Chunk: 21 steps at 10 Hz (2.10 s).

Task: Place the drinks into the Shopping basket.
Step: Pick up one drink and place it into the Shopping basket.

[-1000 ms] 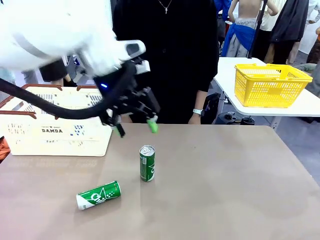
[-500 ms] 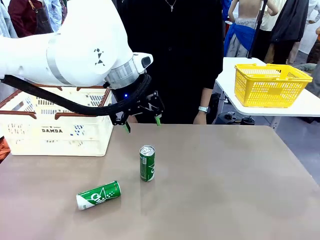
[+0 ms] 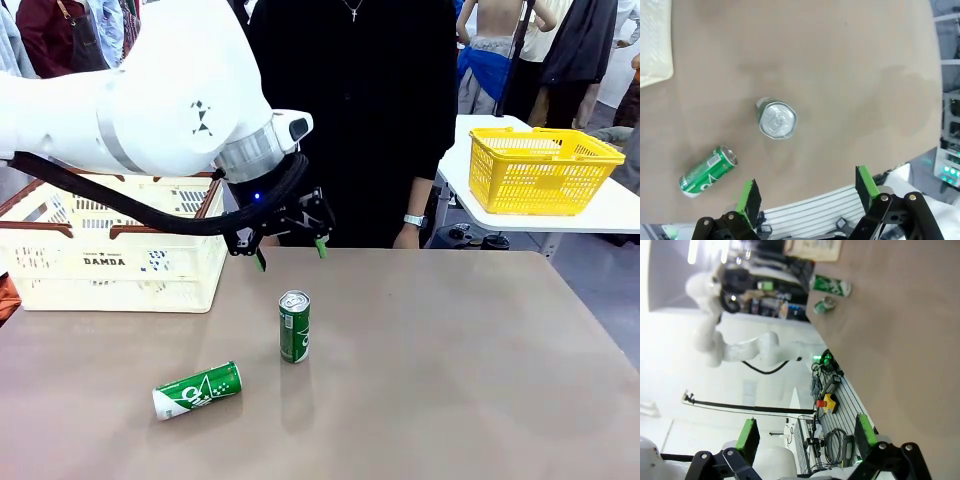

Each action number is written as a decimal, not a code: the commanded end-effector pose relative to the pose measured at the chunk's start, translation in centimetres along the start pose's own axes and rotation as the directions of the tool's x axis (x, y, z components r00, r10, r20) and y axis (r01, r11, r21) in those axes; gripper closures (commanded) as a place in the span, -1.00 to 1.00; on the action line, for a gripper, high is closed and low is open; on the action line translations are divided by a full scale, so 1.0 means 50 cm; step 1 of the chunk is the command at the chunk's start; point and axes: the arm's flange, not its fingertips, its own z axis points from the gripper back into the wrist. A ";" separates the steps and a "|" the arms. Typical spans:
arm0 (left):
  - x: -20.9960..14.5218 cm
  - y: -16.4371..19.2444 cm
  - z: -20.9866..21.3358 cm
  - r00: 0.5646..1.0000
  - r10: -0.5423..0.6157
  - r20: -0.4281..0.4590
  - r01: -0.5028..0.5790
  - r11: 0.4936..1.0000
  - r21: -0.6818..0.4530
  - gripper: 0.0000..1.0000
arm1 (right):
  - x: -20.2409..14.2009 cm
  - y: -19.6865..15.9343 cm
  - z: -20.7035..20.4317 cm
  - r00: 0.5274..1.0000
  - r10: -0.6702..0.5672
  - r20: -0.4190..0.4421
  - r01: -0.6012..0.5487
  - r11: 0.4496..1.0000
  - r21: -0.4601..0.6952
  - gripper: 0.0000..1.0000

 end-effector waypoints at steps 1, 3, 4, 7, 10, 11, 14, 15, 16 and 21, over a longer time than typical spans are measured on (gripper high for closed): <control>0.003 -0.002 -0.067 0.998 0.024 0.060 -0.031 0.992 0.121 -1.00 | -0.001 0.008 -0.006 1.000 -0.023 0.005 0.023 1.000 -0.013 -1.00; 0.009 0.001 -0.111 0.998 0.010 0.055 -0.021 0.981 0.191 -1.00 | -0.001 0.008 -0.006 1.000 -0.023 0.005 0.023 1.000 -0.013 -1.00; 0.014 0.001 -0.133 0.999 0.002 0.042 -0.011 0.979 0.202 -1.00 | -0.001 0.008 -0.006 1.000 -0.023 0.005 0.023 1.000 -0.013 -1.00; 0.032 -0.004 -0.220 0.998 -0.008 0.062 -0.007 0.973 0.231 -1.00 | -0.001 0.008 -0.006 1.000 -0.023 0.005 0.023 1.000 -0.013 -1.00; 0.045 -0.012 -0.268 0.998 -0.027 0.049 0.014 0.972 0.234 -1.00 | -0.001 0.008 -0.006 1.000 -0.023 0.005 0.023 1.000 -0.013 -1.00; 0.053 -0.011 -0.278 0.999 -0.023 0.025 0.017 0.972 0.233 -1.00 | -0.001 0.008 -0.006 1.000 -0.023 0.005 0.023 1.000 -0.013 -1.00; 0.058 -0.011 -0.288 0.999 -0.026 0.018 0.021 0.974 0.226 -1.00 | -0.001 0.008 -0.006 1.000 -0.023 0.005 0.023 1.000 -0.013 -1.00; 0.058 -0.008 -0.286 0.999 -0.027 0.026 0.021 0.974 0.226 -0.69 | -0.001 0.008 -0.006 1.000 -0.023 0.005 0.023 1.000 -0.013 -1.00; 0.058 -0.005 -0.283 0.999 -0.025 0.030 0.017 0.973 0.232 0.50 | -0.001 0.008 -0.006 1.000 -0.023 0.005 0.023 1.000 -0.013 -1.00; 0.050 -0.001 -0.269 0.999 -0.020 0.042 0.009 0.972 0.234 1.00 | -0.001 0.008 -0.006 1.000 -0.023 0.005 0.023 1.000 -0.013 -1.00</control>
